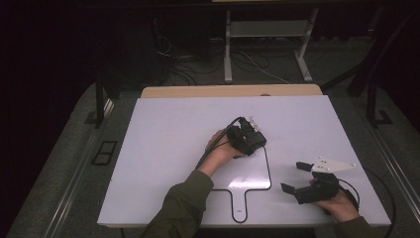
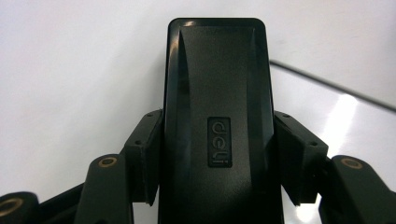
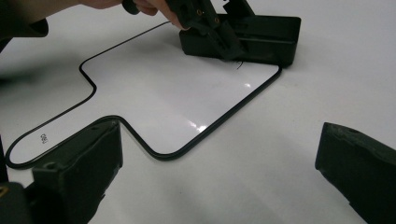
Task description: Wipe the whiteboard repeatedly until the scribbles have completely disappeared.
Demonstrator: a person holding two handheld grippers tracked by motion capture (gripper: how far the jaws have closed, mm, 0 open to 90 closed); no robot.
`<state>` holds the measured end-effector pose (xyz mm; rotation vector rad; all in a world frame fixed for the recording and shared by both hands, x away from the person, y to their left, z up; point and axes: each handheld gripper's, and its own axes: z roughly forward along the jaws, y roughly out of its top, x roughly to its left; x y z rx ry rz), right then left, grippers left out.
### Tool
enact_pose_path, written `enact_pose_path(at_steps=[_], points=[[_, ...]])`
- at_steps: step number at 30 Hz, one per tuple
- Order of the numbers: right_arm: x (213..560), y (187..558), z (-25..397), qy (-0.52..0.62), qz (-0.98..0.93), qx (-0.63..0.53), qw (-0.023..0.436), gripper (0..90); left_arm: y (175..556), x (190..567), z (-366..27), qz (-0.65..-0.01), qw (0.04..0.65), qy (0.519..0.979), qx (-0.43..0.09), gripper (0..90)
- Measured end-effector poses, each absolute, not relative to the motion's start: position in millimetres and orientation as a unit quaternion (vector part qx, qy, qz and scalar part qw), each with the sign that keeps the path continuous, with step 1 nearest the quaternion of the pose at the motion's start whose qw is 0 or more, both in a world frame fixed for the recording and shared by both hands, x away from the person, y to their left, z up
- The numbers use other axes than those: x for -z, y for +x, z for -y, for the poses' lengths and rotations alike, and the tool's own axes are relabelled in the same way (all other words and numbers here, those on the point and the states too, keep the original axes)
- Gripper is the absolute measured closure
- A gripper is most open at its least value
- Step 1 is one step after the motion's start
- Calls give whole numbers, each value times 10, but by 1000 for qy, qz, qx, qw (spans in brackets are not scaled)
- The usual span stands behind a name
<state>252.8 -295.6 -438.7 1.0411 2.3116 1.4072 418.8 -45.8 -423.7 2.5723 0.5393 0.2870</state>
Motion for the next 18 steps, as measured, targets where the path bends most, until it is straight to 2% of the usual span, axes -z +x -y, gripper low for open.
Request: enact_pose_path(at_steps=[5, 13, 18], points=[[4386, 2527, 2955, 357, -791, -482, 120, 0, 4228, 4235, 382, -209, 245, 941, -104, 393], [4388, 2529, 2948, 356, -792, -482, 120, 0, 4034, 4236, 608, -161, 242, 951, -101, 393], [4385, 2524, 2950, 356, -791, -482, 121, 0, 3997, 4234, 654, -158, 242, 952, -102, 394]])
